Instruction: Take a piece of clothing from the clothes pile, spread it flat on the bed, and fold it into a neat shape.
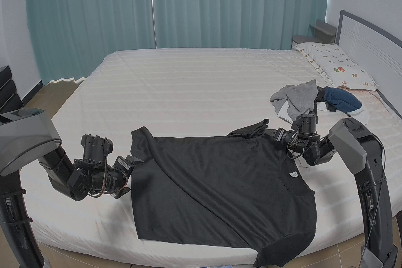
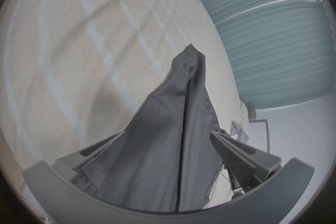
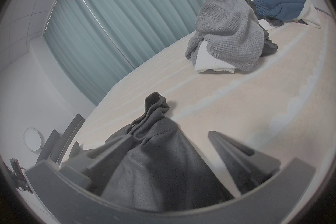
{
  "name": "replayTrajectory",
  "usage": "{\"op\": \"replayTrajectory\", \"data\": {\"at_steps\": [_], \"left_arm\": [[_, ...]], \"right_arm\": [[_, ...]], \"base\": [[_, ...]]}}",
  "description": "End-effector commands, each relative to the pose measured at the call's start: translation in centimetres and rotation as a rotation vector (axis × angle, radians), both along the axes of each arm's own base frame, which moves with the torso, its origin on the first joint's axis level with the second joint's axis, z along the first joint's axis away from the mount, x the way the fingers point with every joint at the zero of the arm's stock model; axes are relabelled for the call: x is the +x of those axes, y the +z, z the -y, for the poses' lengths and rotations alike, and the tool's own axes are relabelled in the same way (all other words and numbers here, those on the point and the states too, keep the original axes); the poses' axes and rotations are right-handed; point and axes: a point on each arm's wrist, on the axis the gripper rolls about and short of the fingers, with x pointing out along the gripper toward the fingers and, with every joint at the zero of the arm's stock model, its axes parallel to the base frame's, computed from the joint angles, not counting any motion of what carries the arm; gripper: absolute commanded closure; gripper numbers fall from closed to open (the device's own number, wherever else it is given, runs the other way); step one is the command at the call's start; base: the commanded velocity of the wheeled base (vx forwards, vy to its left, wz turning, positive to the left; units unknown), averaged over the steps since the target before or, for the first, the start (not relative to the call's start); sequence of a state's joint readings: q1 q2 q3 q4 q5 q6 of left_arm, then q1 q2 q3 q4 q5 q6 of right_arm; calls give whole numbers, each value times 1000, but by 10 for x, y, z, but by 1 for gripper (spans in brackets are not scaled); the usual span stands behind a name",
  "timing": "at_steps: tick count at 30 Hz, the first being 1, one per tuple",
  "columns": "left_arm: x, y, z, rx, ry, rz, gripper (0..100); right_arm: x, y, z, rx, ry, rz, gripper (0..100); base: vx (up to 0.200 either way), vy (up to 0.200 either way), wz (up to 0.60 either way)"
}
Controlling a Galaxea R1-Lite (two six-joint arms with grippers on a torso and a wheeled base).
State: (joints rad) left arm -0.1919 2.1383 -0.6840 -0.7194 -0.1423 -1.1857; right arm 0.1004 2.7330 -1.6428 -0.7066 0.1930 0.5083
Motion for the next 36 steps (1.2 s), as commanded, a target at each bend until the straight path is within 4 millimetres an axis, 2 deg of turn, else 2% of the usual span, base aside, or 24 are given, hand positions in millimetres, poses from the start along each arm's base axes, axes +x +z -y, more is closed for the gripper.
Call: {"op": "replayTrajectory", "data": {"at_steps": [1, 5, 16, 21, 25, 26, 32, 36], "left_arm": [[0, -1, 0, 0, 0, -1, 0], [0, 0, 0, 0, 0, 0, 0], [1, -1, 0, 1, 1, -1, 0], [1, -1, 0, 1, 1, 0, 0], [2, -1, 0, 1, 1, 0, 0], [2, -1, 0, 1, 1, 0, 0], [1, -1, 0, 1, 1, -1, 0], [1, -1, 0, 2, 0, -1, 0]], "right_arm": [[0, -4, 0, 0, -1, -8, 100], [1, -2, 2, 1, -4, -3, 100], [21, 26, 17, 7, -78, 116, 100], [18, 23, 20, 4, -86, 98, 100], [12, 15, 15, 9, -69, 58, 100], [10, 12, 13, 9, -63, 49, 0], [-5, 5, 5, 26, 12, -21, 0], [-6, 2, 2, 28, 28, -34, 0]], "base": [[0, 0, 0], [0, 0, 0], [0, 0, 0], [0, 0, 0], [0, 0, 0], [0, 0, 0], [0, 0, 0], [0, 0, 0]]}}
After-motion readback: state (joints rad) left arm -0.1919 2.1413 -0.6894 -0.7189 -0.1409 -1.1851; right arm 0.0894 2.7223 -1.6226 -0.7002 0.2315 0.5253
